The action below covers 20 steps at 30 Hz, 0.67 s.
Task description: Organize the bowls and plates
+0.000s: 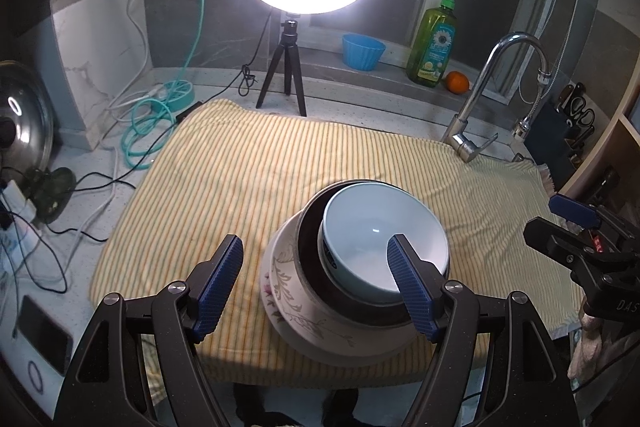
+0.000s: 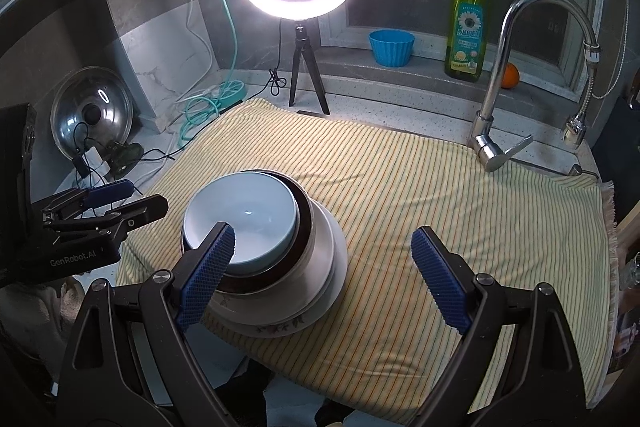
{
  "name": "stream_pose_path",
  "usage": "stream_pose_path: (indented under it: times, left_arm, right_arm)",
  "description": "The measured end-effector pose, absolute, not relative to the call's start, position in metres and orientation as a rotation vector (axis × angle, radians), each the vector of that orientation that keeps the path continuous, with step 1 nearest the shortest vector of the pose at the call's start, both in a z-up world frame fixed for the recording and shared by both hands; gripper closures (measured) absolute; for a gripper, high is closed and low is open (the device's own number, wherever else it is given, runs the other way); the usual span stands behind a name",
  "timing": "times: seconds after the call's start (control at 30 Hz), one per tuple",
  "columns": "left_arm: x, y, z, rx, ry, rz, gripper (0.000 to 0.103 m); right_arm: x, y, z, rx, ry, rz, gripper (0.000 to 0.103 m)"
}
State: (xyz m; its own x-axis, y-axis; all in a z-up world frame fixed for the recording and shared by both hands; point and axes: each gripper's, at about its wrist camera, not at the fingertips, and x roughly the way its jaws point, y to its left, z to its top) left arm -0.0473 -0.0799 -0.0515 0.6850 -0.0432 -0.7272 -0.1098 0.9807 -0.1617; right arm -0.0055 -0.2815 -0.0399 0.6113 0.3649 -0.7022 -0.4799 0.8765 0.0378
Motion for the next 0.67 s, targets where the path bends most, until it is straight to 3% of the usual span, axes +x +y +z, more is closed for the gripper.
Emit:
stream_pose_path:
  times: [0.67]
  left_arm:
    - [-0.0436,-0.0772,-0.0485,-0.224,0.813,0.051,0.028]
  right_arm:
    - [-0.0059,-0.2828,-0.0392,-0.159,0.762,0.482,0.011]
